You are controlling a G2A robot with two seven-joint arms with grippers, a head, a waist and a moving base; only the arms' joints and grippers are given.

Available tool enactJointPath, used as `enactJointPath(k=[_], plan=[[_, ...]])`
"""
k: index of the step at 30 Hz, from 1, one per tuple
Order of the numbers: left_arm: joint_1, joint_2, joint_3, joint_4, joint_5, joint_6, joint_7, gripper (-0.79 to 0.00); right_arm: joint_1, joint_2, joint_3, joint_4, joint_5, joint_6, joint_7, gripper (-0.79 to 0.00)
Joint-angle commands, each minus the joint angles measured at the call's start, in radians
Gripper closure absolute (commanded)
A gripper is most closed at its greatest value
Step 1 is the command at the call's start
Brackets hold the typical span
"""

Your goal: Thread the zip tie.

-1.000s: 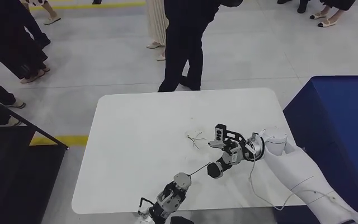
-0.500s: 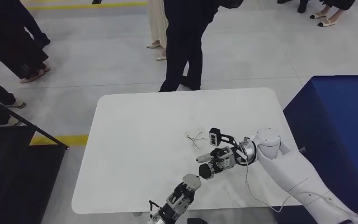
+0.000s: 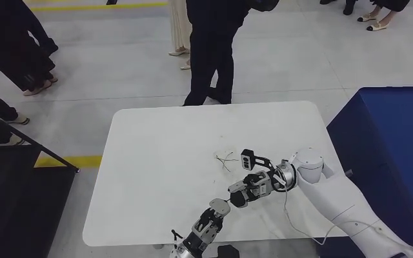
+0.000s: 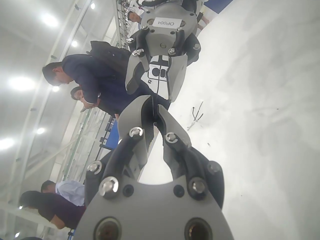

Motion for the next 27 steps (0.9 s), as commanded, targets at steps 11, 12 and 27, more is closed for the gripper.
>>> enactJointPath(k=[11, 12, 27], plan=[[-0.01, -0.002, 0.017, 0.005, 0.007, -0.001, -0.019, 0.0, 0.0, -0.005, -0.014, 0.003, -0.028, 0.0, 0.007, -0.166], [-0.01, -0.002, 0.018, 0.005, 0.006, 0.0, -0.02, 0.0, 0.0, -0.005, -0.016, 0.003, -0.03, 0.001, 0.01, -0.157], [-0.006, 0.002, 0.017, 0.001, -0.018, 0.008, -0.002, 0.0, 0.002, -0.01, -0.018, 0.006, -0.046, 0.001, -0.003, 0.0]])
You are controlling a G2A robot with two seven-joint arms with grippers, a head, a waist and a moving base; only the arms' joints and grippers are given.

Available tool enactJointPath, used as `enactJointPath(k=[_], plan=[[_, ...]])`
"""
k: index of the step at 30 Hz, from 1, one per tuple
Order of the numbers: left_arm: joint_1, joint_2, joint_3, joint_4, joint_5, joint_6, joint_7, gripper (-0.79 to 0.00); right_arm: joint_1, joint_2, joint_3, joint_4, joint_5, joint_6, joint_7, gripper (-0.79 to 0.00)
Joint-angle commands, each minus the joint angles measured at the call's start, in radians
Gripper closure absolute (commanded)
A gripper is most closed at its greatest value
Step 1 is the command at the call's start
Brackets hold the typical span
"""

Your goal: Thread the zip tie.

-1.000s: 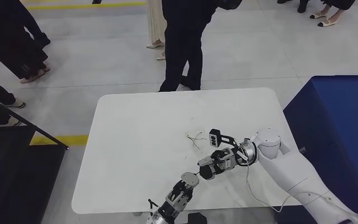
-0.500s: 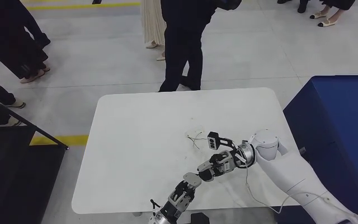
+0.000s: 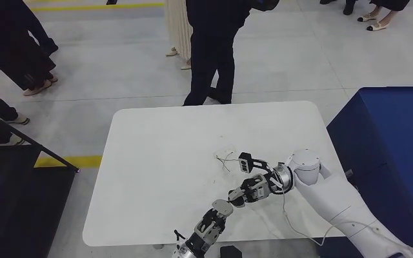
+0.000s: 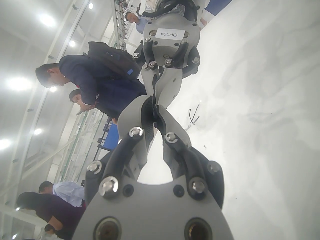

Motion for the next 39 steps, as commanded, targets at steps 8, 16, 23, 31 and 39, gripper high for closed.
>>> enactJointPath(k=[8, 16, 23, 31, 39], plan=[[0.048, 0.014, -0.058, -0.041, -0.065, 0.078, 0.047, -0.785, 0.007, -0.004, 0.023, 0.033, 0.046, -0.01, -0.021, 0.0], [0.072, 0.02, -0.088, -0.059, -0.212, 0.095, 0.115, -0.785, 0.006, -0.006, 0.035, 0.048, 0.083, -0.005, -0.033, 0.0], [0.059, 0.022, -0.123, -0.116, -0.798, -0.357, 0.093, -0.785, -0.053, 0.007, 0.111, -0.079, 0.069, -0.189, -0.078, 0.0], [0.019, 0.043, -0.291, -0.097, -1.543, -0.875, -0.018, -0.785, -0.177, 0.034, 0.248, -0.205, 0.037, -0.363, -0.197, 0.0], [0.019, 0.043, -0.291, -0.097, -1.543, -0.875, -0.018, -0.785, -0.183, 0.032, 0.243, -0.22, 0.005, -0.372, -0.233, 0.0]])
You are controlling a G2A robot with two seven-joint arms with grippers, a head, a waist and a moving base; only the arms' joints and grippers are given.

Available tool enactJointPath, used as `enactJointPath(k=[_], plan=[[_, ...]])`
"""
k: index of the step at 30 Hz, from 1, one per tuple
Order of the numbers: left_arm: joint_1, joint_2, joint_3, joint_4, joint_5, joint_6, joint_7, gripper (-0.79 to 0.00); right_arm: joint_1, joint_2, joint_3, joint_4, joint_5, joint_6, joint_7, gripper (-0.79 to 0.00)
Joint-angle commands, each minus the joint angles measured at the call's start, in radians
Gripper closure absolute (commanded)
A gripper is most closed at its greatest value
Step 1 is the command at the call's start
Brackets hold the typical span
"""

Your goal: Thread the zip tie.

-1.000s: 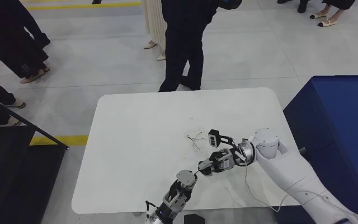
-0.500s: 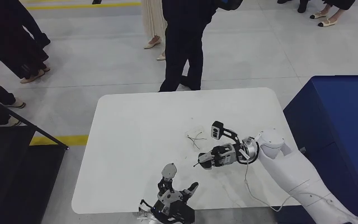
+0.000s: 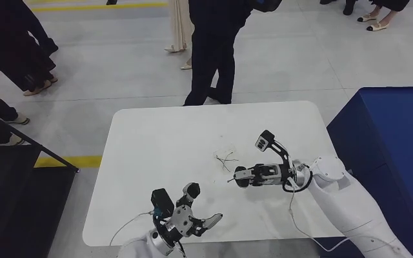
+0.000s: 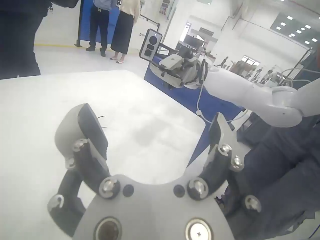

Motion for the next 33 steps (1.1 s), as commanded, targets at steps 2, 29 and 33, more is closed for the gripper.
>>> enactJointPath(k=[2, 29, 33], plan=[[0.0, 0.0, 0.0, 0.0, 0.011, -0.001, 0.0, -0.785, -0.005, -0.006, -0.011, -0.08, 0.009, -0.044, 0.006, 0.0], [0.0, 0.0, 0.0, 0.0, 0.011, -0.001, 0.0, -0.785, 0.211, -0.047, 0.047, -0.588, 0.224, 0.046, -0.257, 0.0], [0.0, 0.0, 0.0, 0.0, 0.011, -0.001, 0.0, -0.785, 0.211, -0.047, 0.047, -0.588, 0.224, 0.046, -0.257, 0.0]])
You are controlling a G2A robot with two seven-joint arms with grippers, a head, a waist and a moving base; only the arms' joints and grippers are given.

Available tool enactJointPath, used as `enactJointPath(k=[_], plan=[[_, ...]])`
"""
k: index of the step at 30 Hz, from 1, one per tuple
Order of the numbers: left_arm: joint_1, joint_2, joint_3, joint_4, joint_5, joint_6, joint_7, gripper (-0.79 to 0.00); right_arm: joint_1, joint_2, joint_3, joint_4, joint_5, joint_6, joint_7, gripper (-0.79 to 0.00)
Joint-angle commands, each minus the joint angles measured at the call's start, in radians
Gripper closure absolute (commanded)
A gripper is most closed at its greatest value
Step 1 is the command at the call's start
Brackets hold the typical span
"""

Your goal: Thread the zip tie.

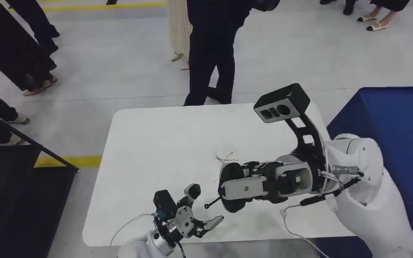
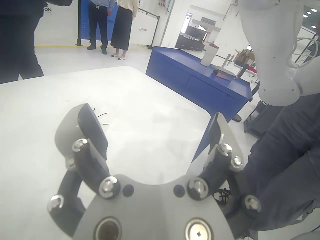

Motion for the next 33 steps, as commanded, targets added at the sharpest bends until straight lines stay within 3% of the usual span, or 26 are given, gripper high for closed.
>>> enactJointPath(k=[1, 3, 6, 10, 13, 18, 21, 23, 26, 28, 33], plan=[[0.0, 0.0, 0.0, 0.0, 0.0, 0.0, 0.0, -0.785, 0.0, 0.0, 0.0, 0.0, 0.0, 0.0, 0.0, 0.0], [0.0, 0.0, 0.0, 0.0, 0.0, 0.0, 0.0, -0.785, -0.03, -0.002, -0.026, 0.006, 0.017, 0.033, -0.019, 0.0], [0.0, 0.0, 0.0, 0.0, 0.0, 0.0, 0.0, -0.785, -0.042, -0.011, -0.085, 0.022, 0.132, 0.185, -0.083, 0.0], [0.0, 0.0, 0.0, 0.0, 0.0, 0.0, 0.0, -0.785, -0.029, -0.032, -0.193, 0.04, 0.348, 0.435, -0.233, 0.0], [0.0, 0.0, 0.0, 0.0, 0.0, 0.0, 0.0, -0.785, -0.019, -0.05, -0.247, 0.038, 0.556, 0.553, -0.344, 0.0], [0.0, 0.0, 0.0, 0.0, 0.0, 0.0, 0.0, -0.785, -0.01, -0.075, -0.271, 0.027, 0.886, 0.6, -0.465, 0.0], [0.0, 0.0, 0.0, 0.0, 0.0, 0.0, 0.0, -0.785, 0.012, -0.083, -0.255, 0.004, 0.929, 0.587, -0.493, 0.0], [0.0, 0.0, 0.0, 0.0, 0.0, 0.0, 0.0, -0.785, 0.032, -0.088, -0.229, -0.02, 0.826, 0.521, -0.453, 0.0], [0.0, 0.0, 0.0, 0.0, 0.0, 0.0, 0.0, -0.785, 0.04, -0.092, -0.204, -0.039, 0.479, 0.307, -0.32, 0.0], [0.0, 0.0, 0.0, 0.0, 0.0, 0.0, 0.0, -0.785, 0.047, -0.09, -0.193, -0.044, 0.165, 0.141, -0.246, 0.0], [0.0, 0.0, 0.0, 0.0, 0.0, 0.0, 0.0, -0.785, -0.005, -0.091, -0.191, -0.077, -0.177, -0.155, -0.127, 0.0]])
